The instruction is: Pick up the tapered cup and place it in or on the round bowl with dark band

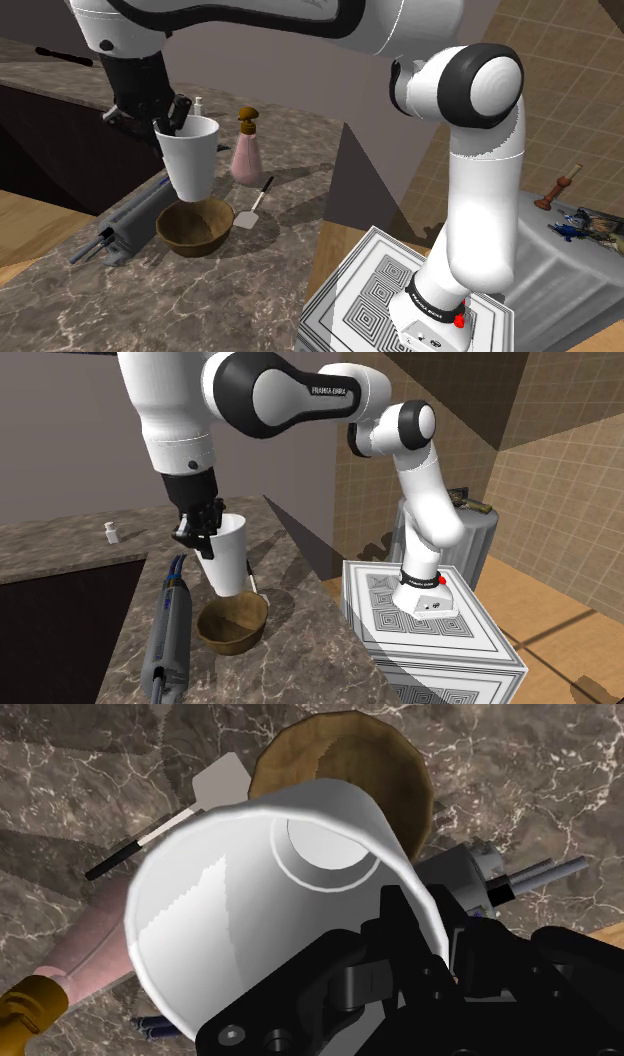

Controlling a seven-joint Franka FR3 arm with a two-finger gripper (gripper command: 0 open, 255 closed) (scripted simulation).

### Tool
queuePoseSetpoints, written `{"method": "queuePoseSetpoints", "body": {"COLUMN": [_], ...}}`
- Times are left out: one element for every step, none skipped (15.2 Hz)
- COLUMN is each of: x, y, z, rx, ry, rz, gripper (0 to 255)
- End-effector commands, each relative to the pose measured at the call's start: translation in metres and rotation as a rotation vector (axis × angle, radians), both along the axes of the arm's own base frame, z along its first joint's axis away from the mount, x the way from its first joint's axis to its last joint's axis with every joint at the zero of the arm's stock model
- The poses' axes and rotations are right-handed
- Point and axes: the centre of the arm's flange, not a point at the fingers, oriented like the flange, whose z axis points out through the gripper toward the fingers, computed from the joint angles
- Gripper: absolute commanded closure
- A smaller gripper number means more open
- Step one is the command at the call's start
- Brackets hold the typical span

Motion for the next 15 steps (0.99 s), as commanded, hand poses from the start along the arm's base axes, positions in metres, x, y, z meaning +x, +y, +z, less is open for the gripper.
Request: {"method": "queuePoseSetpoints", "body": {"x": [0.001,0.001,0.001,0.001,0.001,0.001,0.001,0.001,0.001,0.001,0.001,0.001,0.001,0.001,0.001], "y": [-0.001,-0.001,-0.001,-0.001,-0.001,-0.001,-0.001,-0.001,-0.001,-0.001,-0.001,-0.001,-0.001,-0.001,-0.001], "z": [-0.01,-0.015,-0.021,-0.026,-0.031,-0.037,-0.042,-0.047,-0.052,-0.058,-0.063,-0.068,-0.073,-0.079,-0.086], "rx": [0.001,0.001,0.001,0.001,0.001,0.001,0.001,0.001,0.001,0.001,0.001,0.001,0.001,0.001,0.001], "ry": [-0.001,-0.001,-0.001,-0.001,-0.001,-0.001,-0.001,-0.001,-0.001,-0.001,-0.001,-0.001,-0.001,-0.001,-0.001], "rz": [0.0,0.0,0.0,0.0,0.0,0.0,0.0,0.0,0.0,0.0,0.0,0.0,0.0,0.0,0.0], "gripper": [255,255,255,255,255,255,255,255,255,255,255,255,255,255,255]}}
